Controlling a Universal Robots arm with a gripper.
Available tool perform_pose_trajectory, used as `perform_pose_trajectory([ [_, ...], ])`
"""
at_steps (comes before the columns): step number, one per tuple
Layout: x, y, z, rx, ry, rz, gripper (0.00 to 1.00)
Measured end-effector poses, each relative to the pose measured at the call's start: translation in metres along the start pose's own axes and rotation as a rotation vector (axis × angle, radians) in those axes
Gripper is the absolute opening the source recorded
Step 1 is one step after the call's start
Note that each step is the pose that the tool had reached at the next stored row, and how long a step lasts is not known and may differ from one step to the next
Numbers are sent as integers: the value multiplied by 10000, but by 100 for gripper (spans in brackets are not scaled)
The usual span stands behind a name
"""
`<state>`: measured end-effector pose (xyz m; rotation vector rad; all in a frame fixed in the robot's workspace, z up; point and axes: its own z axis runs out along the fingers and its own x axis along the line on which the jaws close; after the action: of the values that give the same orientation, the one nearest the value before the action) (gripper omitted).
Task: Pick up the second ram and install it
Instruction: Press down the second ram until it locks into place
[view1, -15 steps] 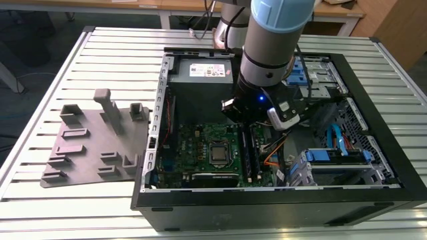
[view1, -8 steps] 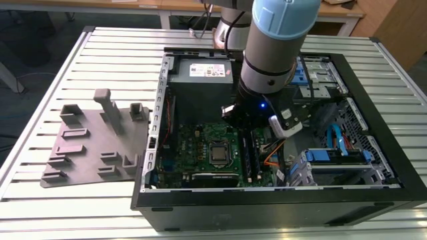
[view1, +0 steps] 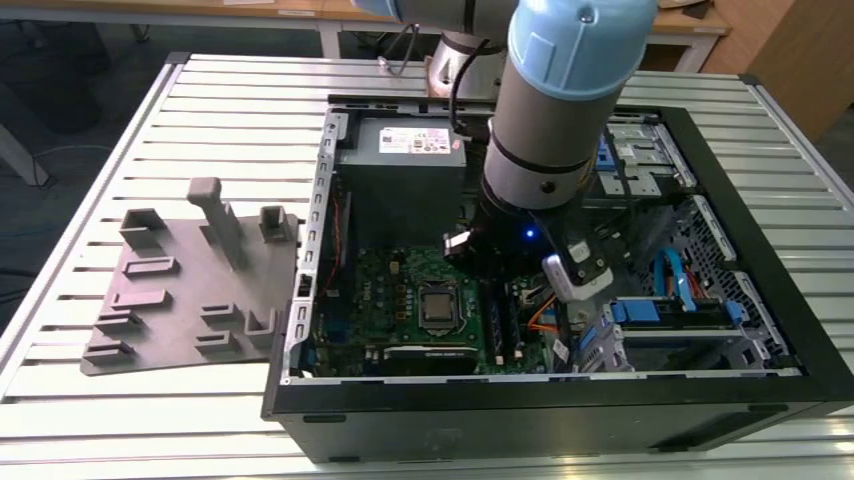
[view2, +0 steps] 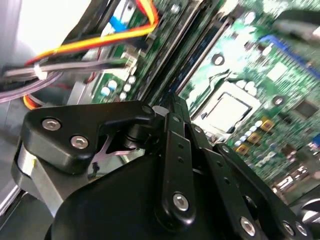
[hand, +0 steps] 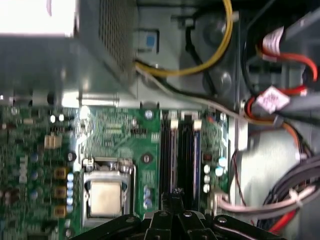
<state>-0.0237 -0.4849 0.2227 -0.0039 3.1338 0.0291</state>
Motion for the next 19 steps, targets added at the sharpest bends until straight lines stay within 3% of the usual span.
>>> perform_pose_trajectory([
  [6,1,-175,7,229,1,-2,7],
  [16,2,-221,59,239,3,-1,7],
  [19,1,-221,42,226,-2,-1,7],
])
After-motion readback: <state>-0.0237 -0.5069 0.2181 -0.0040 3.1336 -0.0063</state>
